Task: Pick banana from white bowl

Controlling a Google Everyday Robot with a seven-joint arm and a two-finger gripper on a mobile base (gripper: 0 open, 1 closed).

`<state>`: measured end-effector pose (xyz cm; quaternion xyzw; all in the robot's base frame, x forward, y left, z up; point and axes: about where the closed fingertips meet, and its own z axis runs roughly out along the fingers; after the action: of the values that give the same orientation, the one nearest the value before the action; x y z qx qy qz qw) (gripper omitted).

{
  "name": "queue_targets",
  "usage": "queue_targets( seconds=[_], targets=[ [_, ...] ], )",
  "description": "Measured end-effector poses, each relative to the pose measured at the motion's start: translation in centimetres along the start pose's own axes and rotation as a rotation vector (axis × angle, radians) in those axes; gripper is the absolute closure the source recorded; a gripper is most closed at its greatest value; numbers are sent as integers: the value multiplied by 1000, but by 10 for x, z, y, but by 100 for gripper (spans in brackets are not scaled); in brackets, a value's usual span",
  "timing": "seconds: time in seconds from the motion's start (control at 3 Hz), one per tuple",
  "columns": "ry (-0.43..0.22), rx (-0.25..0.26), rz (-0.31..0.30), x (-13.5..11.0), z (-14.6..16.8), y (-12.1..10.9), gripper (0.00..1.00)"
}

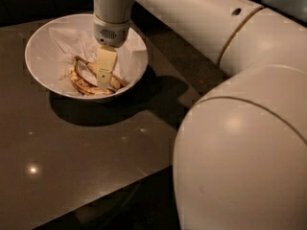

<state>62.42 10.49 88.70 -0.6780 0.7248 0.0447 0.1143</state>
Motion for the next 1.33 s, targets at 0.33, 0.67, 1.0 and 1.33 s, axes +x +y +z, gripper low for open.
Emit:
queue_targets(
  seconds=[0.33,0.67,1.0,1.33],
  targets=[
    [13,-25,28,-5,7,-3,0],
    [19,-48,52,-6,15,-7,18],
    [21,-64,76,-4,20,-10,24],
    [22,-73,91,-2,23,-13,30]
  ],
)
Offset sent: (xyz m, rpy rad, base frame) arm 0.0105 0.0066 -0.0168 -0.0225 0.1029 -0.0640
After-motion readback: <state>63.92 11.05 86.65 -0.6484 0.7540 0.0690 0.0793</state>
